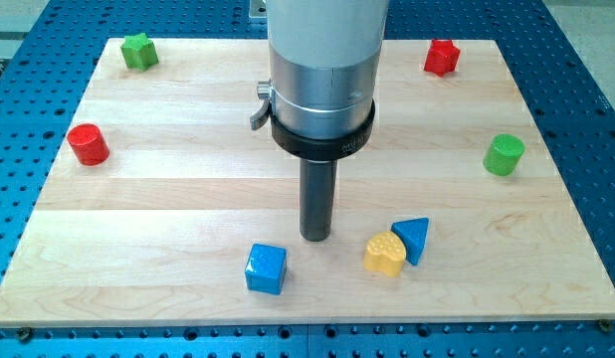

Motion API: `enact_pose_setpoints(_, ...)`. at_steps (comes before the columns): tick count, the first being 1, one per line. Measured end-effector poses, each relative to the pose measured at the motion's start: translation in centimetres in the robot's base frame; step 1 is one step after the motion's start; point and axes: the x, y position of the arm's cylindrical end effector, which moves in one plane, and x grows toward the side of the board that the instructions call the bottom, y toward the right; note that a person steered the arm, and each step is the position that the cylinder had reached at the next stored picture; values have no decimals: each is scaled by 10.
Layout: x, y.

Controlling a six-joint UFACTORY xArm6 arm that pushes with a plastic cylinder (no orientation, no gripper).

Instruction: Move the yellow heart to the bottom right of the board

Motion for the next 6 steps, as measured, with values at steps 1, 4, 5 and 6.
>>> enact_pose_setpoints(1, 0, 0)
enact_pose_setpoints(4, 26, 39)
enact_pose_setpoints(5, 62, 63)
enact_pose_setpoints(6, 55, 97)
